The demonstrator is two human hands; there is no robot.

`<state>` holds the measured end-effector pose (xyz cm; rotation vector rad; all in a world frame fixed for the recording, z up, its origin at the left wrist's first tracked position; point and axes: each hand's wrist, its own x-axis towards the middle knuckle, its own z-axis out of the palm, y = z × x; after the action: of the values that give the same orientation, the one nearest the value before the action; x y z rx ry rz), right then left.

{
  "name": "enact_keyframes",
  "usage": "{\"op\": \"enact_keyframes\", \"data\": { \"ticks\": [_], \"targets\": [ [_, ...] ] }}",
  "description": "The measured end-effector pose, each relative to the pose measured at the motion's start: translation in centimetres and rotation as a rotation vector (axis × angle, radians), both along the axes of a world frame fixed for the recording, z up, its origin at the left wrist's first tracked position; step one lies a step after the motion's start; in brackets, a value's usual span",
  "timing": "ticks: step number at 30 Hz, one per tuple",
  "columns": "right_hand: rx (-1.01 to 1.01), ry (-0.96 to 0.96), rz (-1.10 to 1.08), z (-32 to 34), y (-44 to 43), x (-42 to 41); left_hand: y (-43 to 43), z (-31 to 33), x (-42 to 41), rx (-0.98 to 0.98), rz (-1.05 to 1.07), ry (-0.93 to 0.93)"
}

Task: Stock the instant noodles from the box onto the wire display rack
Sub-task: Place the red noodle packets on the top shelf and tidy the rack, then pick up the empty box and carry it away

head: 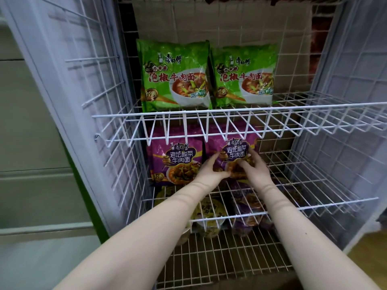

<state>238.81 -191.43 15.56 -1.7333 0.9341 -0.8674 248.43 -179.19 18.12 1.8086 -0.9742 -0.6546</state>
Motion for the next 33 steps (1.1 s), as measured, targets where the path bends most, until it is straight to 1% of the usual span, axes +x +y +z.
{"op": "enact_keyframes", "data": {
  "ticks": [4, 9, 12, 14, 17, 19, 21, 23, 28, 31, 33],
  "targets": [
    [0.040, -0.040, -0.023, 0.6, 0.6, -0.2, 1.7, 0.9, 0.1, -0.075, 0.022, 0.002],
    [-0.035, -0.108, -0.119, 2.0, 2.5, -0.5, 3.8, 1.9, 0.0, -0.121, 0.044, 0.034],
    [-0.023, -0.193, -0.092, 2.4, 4.7, -1.3, 4.5, 1.8, -0.7, -0.153, 0.065, 0.027],
    [-0.038, -0.203, -0.097, 2.9, 6.5, -2.0, 5.0, 1.9, -1.5, -0.172, 0.068, 0.024],
    [-0.012, -0.234, -0.108, 4.2, 9.1, -3.2, 5.8, 2.8, -2.9, -0.154, 0.057, 0.065],
    [0.026, -0.226, -0.149, 5.7, 10.7, -4.3, 6.2, 4.0, -3.8, -0.084, 0.027, 0.071],
    [0.079, -0.207, -0.199, 7.5, 12.0, -5.6, 6.5, 5.8, -4.8, 0.009, -0.024, 0.049],
    [0.115, -0.177, -0.248, 9.6, 13.2, -7.0, 6.7, 8.1, -5.7, 0.052, -0.097, 0.031],
    [0.249, -0.079, -0.384, 15.8, 16.3, -11.3, 8.0, 15.6, -9.3, 0.163, -0.273, 0.070],
    [0.270, -0.067, -0.438, 21.7, 17.5, -13.8, 8.2, 21.4, -11.4, 0.196, -0.364, 0.102],
    [0.271, -0.092, -0.475, 26.6, 18.0, -15.2, 7.8, 26.0, -12.7, 0.180, -0.378, 0.120]
  ]
}}
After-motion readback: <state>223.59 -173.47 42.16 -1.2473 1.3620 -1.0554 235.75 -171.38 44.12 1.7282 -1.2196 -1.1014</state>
